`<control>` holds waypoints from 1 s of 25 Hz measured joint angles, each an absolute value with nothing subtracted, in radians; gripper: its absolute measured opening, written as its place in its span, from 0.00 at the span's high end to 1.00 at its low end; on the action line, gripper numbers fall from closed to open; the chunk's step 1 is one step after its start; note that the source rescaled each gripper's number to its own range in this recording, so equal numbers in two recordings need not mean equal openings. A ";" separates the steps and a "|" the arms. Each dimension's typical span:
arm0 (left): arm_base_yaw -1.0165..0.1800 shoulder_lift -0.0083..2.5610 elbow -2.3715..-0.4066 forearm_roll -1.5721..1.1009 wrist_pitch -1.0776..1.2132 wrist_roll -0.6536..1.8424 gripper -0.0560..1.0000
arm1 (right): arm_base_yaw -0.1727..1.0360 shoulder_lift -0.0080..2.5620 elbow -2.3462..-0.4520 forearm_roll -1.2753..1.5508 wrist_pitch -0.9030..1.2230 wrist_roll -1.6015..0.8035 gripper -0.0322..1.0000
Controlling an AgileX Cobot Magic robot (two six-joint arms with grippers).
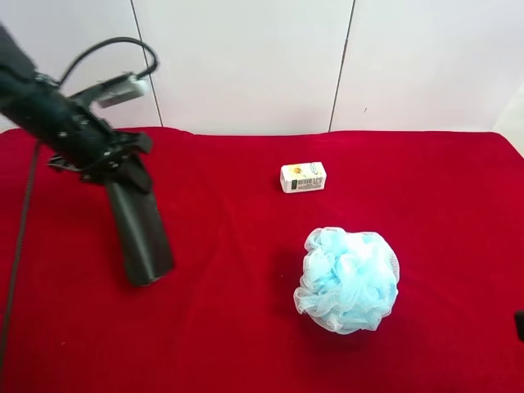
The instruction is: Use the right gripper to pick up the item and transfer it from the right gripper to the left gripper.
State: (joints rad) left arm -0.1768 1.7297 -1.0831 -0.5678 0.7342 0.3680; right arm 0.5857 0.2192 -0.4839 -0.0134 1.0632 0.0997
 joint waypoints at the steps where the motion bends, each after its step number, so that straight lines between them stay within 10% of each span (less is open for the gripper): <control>1: -0.188 1.747 -1.095 -0.568 0.729 0.368 0.95 | 0.586 0.219 -0.484 -0.013 1.063 0.100 0.01; 22: -0.198 1.855 -1.113 -0.567 0.591 0.367 0.95 | 0.586 0.219 -0.484 -0.013 1.063 0.100 0.01; 25: -0.198 1.855 -1.113 -0.560 0.583 0.367 0.69 | 0.586 0.219 -0.484 -0.013 1.063 0.100 0.01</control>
